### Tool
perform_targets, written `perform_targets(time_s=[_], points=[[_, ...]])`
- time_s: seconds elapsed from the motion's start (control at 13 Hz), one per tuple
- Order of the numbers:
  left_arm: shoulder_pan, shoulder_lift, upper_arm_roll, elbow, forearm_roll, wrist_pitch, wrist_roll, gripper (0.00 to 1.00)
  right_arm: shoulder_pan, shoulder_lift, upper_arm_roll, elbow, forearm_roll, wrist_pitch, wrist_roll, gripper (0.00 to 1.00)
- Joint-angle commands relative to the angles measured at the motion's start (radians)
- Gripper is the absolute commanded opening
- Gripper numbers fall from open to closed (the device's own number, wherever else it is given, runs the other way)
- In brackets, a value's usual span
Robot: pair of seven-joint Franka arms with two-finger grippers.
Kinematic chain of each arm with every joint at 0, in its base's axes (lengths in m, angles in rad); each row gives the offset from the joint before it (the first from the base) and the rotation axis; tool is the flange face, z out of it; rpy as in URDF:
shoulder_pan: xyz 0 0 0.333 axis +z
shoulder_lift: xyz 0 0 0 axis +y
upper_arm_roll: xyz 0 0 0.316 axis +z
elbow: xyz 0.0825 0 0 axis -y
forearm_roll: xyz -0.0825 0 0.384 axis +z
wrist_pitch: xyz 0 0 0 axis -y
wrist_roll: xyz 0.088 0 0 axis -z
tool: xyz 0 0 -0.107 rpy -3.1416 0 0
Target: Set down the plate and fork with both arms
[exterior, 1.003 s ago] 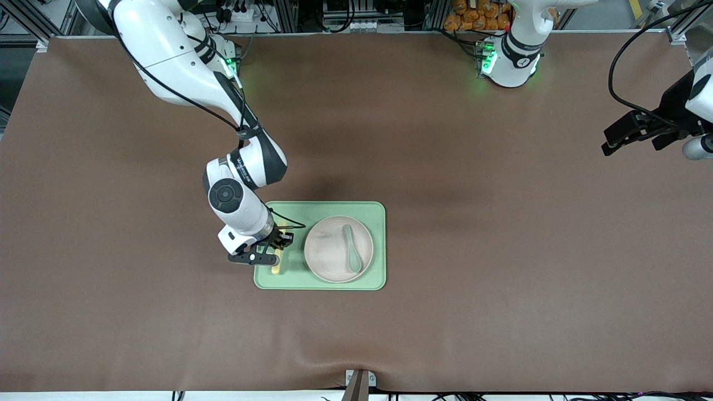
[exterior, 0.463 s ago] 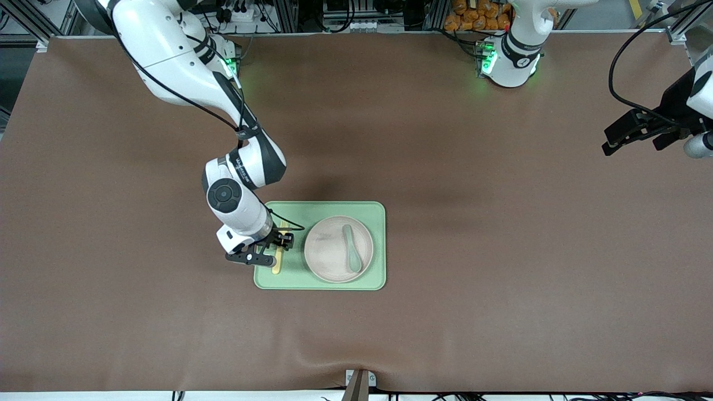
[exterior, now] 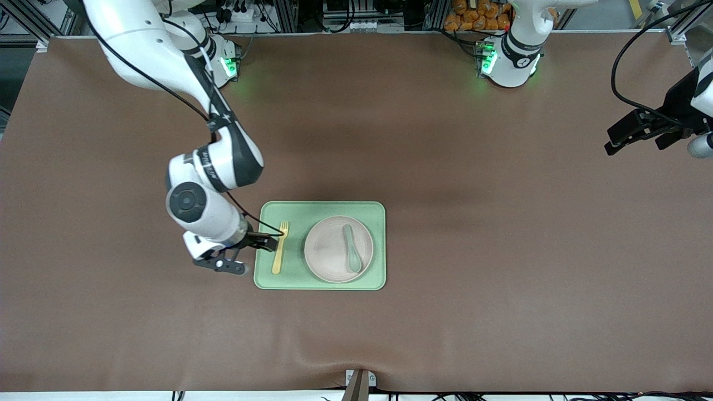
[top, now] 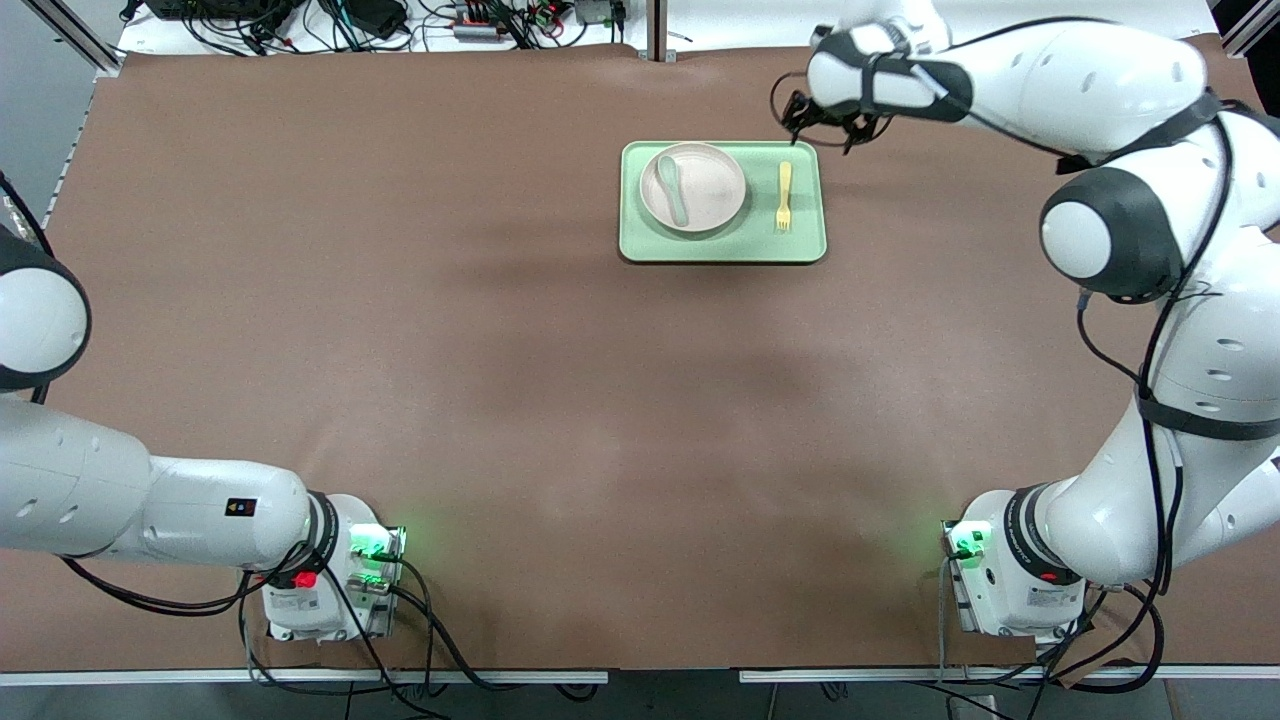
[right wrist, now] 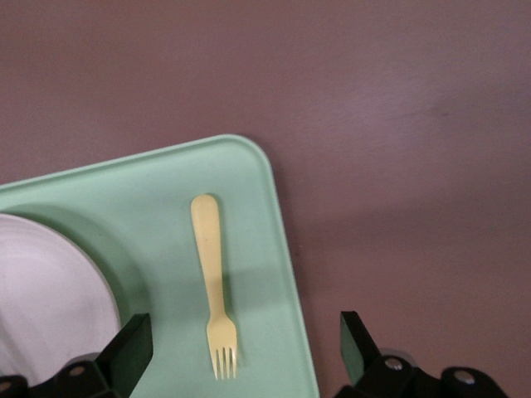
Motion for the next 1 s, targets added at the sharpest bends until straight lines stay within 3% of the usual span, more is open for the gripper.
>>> perform_targets(time_s=[0.0,0.93], points=[[0.026,-0.022,-0.002,-0.015,0.012,-0.01,0.041,1.0,-0.059,-0.075,0.018,0.039,0.012,-0.152,-0.008,1.0],[0.028,-0.037,-0.048,-0.043,0.015,-0.032,0.043,1.0,-0.298,-0.463,0.012,0.027,0.008,-0.583,-0.325,1.0]])
